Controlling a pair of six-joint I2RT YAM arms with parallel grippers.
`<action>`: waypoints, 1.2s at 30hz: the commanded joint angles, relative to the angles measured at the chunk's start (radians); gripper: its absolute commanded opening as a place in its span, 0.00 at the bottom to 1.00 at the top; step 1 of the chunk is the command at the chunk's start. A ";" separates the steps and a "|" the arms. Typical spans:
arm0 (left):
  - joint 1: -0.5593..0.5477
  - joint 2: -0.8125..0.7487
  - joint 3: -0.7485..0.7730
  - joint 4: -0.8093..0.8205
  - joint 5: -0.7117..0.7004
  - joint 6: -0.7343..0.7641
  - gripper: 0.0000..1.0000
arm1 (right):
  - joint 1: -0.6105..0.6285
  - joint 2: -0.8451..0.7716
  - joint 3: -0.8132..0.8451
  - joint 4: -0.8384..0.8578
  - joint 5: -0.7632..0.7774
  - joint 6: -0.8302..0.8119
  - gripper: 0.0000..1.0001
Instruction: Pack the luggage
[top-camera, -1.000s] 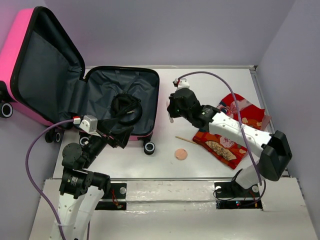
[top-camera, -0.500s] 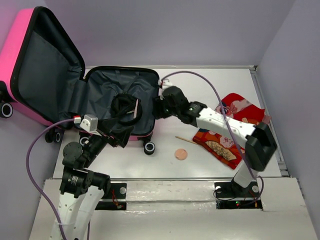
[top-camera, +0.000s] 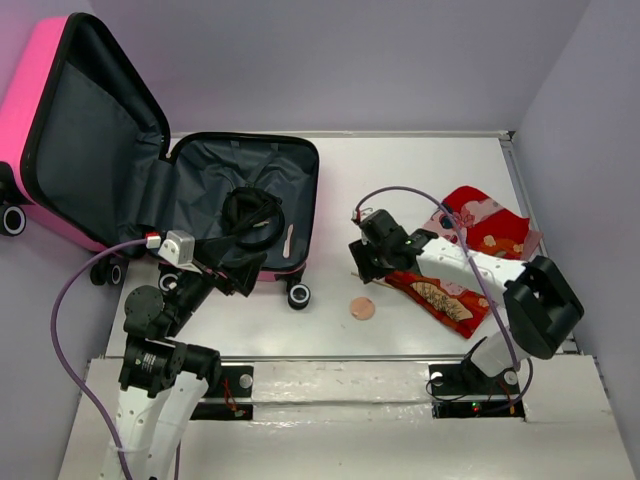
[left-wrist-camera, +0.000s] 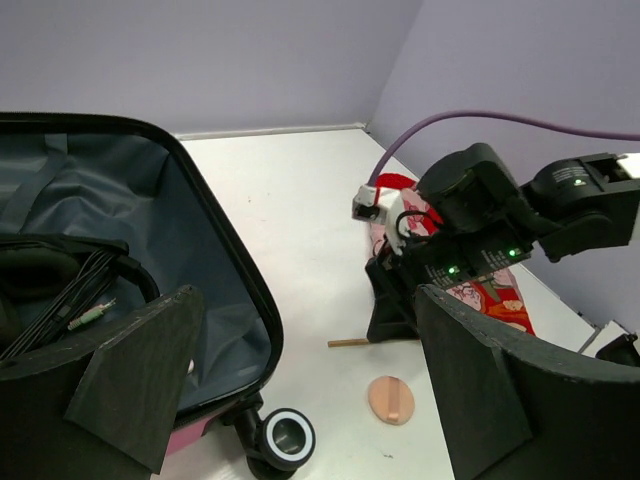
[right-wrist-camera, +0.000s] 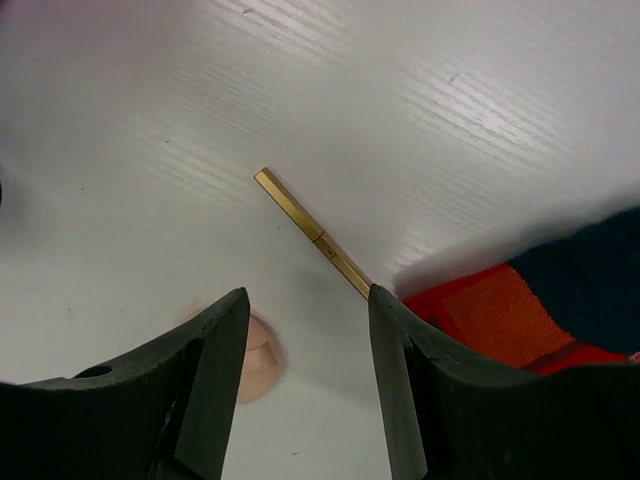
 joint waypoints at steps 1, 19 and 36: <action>0.002 -0.001 0.022 0.038 0.023 0.005 0.99 | -0.009 0.080 0.069 0.004 -0.070 -0.086 0.57; 0.002 0.005 0.022 0.043 0.034 0.006 0.99 | -0.040 0.197 0.147 0.017 -0.003 -0.120 0.07; 0.002 0.016 0.020 0.044 0.034 0.006 0.99 | 0.043 0.345 0.839 0.187 -0.239 0.094 0.20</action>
